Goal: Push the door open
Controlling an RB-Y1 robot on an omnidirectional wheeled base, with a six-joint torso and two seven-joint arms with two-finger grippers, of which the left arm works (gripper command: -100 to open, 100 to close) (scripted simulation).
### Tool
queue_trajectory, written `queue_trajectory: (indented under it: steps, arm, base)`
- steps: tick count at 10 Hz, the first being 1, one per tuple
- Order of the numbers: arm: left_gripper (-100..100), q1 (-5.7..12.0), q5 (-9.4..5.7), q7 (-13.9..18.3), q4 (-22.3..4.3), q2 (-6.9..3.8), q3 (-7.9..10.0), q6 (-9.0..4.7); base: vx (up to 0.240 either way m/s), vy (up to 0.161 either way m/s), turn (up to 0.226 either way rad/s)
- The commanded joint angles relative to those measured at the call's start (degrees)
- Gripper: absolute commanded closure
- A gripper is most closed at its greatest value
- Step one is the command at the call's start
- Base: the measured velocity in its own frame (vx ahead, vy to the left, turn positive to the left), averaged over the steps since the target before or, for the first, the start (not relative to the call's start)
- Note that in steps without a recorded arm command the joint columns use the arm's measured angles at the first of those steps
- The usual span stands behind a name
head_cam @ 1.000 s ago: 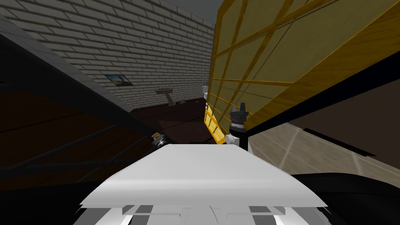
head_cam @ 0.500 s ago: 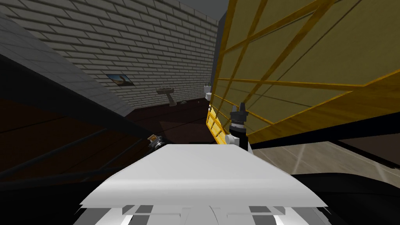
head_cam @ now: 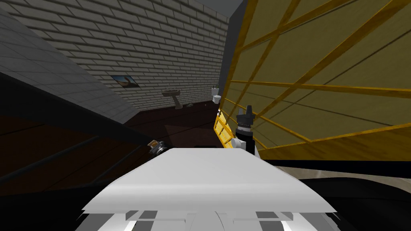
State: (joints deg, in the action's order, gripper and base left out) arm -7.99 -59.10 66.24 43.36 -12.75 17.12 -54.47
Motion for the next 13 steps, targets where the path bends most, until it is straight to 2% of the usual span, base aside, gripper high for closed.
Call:
queue_trajectory:
  steps: [1,11,12,13]
  arm:
    - [100,-0.18,-0.77,-0.12,-0.35,-0.13,0.86,-0.24]
    - [100,-1.24,-5.19,-0.80,-2.36,-0.86,5.78,-1.64]
    - [100,-1.04,-4.87,-0.92,-2.20,-0.51,5.32,-1.47]
    - [100,-1.30,-5.79,-0.96,-2.64,-0.81,6.34,-1.96]
  base:
    - [0.113,0.088,0.041]
    - [0.160,0.128,0.043]
    - [0.071,0.064,0.021]
    - [0.109,0.122,0.044]
